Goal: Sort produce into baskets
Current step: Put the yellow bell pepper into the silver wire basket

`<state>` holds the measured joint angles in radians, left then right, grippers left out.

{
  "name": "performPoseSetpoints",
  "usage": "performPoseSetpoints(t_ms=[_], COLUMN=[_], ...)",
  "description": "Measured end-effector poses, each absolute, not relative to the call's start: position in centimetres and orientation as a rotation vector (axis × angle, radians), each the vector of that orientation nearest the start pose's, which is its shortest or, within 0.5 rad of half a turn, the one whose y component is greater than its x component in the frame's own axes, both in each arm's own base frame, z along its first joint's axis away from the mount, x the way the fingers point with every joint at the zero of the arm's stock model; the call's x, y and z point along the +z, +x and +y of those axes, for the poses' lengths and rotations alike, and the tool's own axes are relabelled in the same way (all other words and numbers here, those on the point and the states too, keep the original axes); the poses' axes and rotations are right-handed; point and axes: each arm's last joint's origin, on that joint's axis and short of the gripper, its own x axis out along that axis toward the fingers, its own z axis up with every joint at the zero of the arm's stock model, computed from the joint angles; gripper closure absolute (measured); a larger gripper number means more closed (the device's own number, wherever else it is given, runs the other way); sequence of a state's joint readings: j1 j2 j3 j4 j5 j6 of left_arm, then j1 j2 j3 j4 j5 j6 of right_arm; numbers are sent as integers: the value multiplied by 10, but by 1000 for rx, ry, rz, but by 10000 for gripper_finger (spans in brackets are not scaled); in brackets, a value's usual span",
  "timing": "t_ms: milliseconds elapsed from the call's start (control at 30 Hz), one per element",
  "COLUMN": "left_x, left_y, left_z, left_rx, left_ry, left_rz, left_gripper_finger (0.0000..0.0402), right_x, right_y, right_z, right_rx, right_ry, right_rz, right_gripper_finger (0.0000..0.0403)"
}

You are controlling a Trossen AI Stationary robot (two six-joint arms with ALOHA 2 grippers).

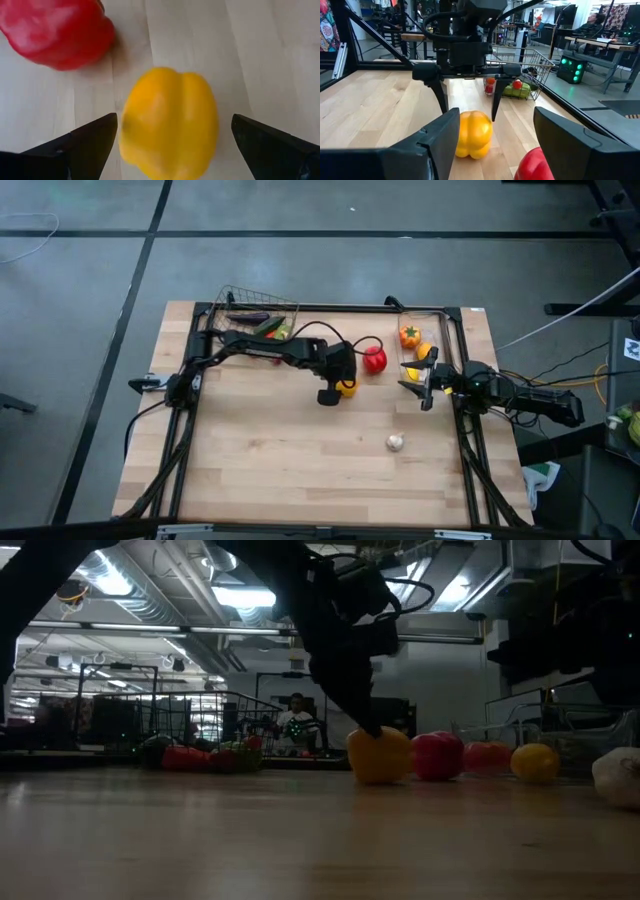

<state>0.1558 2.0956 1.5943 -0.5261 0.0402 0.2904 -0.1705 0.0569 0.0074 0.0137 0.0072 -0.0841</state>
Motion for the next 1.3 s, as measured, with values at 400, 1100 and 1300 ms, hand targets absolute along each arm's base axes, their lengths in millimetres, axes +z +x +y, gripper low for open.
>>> performPoseSetpoints(t_ms=[400,1100,1300], left_x=[163,164,164], left_y=[446,447,447], left_z=[69,65,62], left_rx=[-47,28,30], left_ry=[158,158,146], left_rz=[1056,1066,1065], left_gripper_finger=[11,11,11], right_x=[164,164,164], right_y=[99,99,99], right_z=[-17,-17,-17], right_rx=[-165,-160,-159], right_ry=[-81,-81,-82], right_rz=[32,31,31], right_gripper_finger=[150,150,150])
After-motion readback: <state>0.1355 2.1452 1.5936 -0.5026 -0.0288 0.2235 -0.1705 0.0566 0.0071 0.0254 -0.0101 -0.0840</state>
